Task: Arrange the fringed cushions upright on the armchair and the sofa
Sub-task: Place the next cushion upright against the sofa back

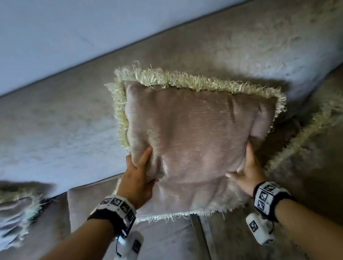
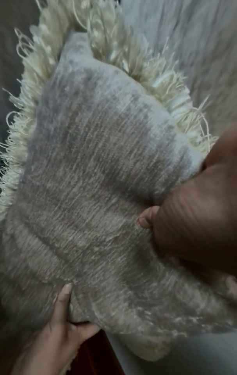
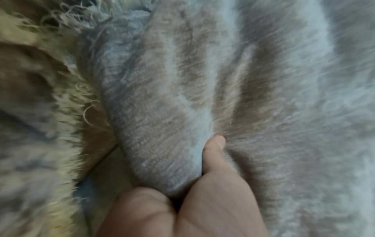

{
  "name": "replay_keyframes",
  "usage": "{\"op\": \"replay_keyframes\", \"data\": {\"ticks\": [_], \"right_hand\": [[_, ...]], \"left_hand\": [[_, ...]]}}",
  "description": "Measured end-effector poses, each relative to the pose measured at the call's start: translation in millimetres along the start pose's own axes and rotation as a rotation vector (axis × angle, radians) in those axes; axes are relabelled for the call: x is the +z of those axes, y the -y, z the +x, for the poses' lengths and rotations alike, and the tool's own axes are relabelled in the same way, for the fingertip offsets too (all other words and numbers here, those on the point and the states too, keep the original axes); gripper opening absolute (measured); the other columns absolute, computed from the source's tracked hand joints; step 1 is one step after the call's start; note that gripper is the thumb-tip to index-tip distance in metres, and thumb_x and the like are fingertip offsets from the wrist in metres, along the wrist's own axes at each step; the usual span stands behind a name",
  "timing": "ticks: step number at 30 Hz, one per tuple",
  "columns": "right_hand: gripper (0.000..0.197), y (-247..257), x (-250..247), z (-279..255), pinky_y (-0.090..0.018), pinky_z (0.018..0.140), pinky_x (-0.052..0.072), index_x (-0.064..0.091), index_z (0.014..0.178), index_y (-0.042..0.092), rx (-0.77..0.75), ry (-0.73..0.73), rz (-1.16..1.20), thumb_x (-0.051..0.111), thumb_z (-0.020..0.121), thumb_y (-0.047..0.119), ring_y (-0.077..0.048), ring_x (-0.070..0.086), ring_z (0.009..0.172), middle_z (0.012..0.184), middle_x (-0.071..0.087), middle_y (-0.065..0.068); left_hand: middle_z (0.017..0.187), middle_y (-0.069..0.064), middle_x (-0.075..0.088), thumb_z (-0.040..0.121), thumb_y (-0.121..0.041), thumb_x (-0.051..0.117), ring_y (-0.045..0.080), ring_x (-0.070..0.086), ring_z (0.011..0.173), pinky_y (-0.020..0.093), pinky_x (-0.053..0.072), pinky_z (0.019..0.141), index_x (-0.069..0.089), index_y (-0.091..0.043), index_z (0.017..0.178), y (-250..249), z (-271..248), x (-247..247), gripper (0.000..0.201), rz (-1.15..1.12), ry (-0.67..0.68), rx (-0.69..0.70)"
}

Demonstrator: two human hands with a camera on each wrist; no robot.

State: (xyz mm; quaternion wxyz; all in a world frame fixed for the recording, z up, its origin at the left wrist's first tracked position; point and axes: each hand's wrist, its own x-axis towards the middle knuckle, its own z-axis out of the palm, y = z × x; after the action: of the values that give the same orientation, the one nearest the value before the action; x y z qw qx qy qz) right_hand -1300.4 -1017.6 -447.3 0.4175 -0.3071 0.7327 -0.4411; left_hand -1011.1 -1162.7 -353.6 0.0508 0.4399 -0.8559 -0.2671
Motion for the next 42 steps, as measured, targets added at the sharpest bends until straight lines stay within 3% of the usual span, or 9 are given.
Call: {"op": "replay_keyframes", "data": {"ticks": [5,9,15,19,23,27,33,40,42], "right_hand": [[0.12,50,71,-11,-0.004,0.102,0.025,0.004,0.154,0.024,-0.191,-0.013,-0.093,0.079,0.067,-0.01,0.0,0.027,0.134,0.156,0.021,-0.002],[0.119,86,145,-27,-0.027,0.115,0.023,0.008,0.151,0.03,-0.284,-0.035,-0.223,0.081,0.064,-0.007,-0.016,0.026,0.141,0.157,0.021,-0.008],[0.113,138,253,-71,-0.032,0.111,0.023,0.005,0.151,0.032,-0.266,-0.055,-0.276,0.077,0.072,-0.005,-0.006,0.021,0.134,0.155,0.018,-0.001],[0.112,158,312,-73,-0.03,0.109,0.026,0.002,0.141,0.056,-0.332,-0.064,-0.337,0.077,0.076,0.003,-0.005,0.024,0.134,0.153,0.019,0.007],[0.112,146,359,-59,-0.04,0.106,0.034,0.003,0.144,0.052,-0.403,-0.116,-0.478,0.078,0.074,0.008,-0.035,0.038,0.132,0.151,0.03,-0.016],[0.114,119,389,-43,-0.041,0.103,0.037,0.0,0.139,0.059,-0.441,-0.105,-0.584,0.078,0.073,0.007,-0.036,0.043,0.129,0.151,0.033,-0.014],[0.098,60,400,-16,-0.053,0.1,0.04,0.018,0.138,0.027,-0.485,-0.162,-0.68,0.081,0.068,0.002,-0.04,0.037,0.128,0.145,0.032,-0.03],[0.095,-3,393,-3,-0.045,0.107,0.029,0.005,0.147,0.007,-0.222,-0.108,-0.768,0.072,0.08,0.014,-0.04,0.025,0.134,0.15,0.017,-0.031],[0.1,-9,393,-1,-0.053,0.107,0.032,0.002,0.14,0.014,-0.247,-0.124,-0.775,0.078,0.075,0.015,-0.05,0.032,0.13,0.143,0.026,-0.036]], "left_hand": [[0.119,0.032,0.041,0.07,-0.014,0.083,0.05,0.059,0.084,0.05,0.054,0.073,0.02,-0.028,0.14,58,-61,-46,0.095,-0.053,-0.134,-0.112],[0.113,0.042,0.046,0.062,-0.018,0.089,0.057,0.057,0.084,0.055,0.054,0.072,0.026,-0.018,0.138,121,-104,-84,0.099,-0.074,-0.197,-0.144],[0.114,0.042,0.043,0.074,-0.049,0.059,0.056,0.056,0.089,0.055,0.054,0.072,0.017,-0.033,0.141,231,-163,-138,0.08,-0.08,-0.32,-0.071],[0.114,0.041,0.041,0.075,-0.053,0.061,0.053,0.059,0.079,0.053,0.057,0.066,0.019,-0.031,0.141,292,-172,-161,0.082,-0.123,-0.396,-0.065],[0.116,0.047,0.037,0.069,-0.034,0.08,0.062,0.051,0.097,0.058,0.049,0.083,0.019,-0.023,0.141,348,-173,-135,0.095,-0.191,-0.479,-0.145],[0.118,0.05,0.033,0.061,-0.012,0.09,0.068,0.04,0.105,0.061,0.047,0.088,0.015,-0.023,0.142,394,-168,-90,0.112,-0.285,-0.415,-0.261],[0.121,0.047,0.036,0.066,-0.003,0.082,0.056,0.039,0.106,0.063,0.045,0.085,0.021,-0.015,0.134,426,-143,-44,0.092,-0.242,-0.368,-0.273],[0.108,0.051,0.045,0.073,-0.021,0.066,0.069,0.039,0.1,0.069,0.041,0.084,0.027,-0.014,0.118,442,-133,19,0.06,-0.125,-0.325,-0.288],[0.098,0.05,0.046,0.07,-0.014,0.07,0.061,0.043,0.097,0.065,0.045,0.079,0.029,-0.013,0.111,441,-132,18,0.058,-0.138,-0.341,-0.294]]}}
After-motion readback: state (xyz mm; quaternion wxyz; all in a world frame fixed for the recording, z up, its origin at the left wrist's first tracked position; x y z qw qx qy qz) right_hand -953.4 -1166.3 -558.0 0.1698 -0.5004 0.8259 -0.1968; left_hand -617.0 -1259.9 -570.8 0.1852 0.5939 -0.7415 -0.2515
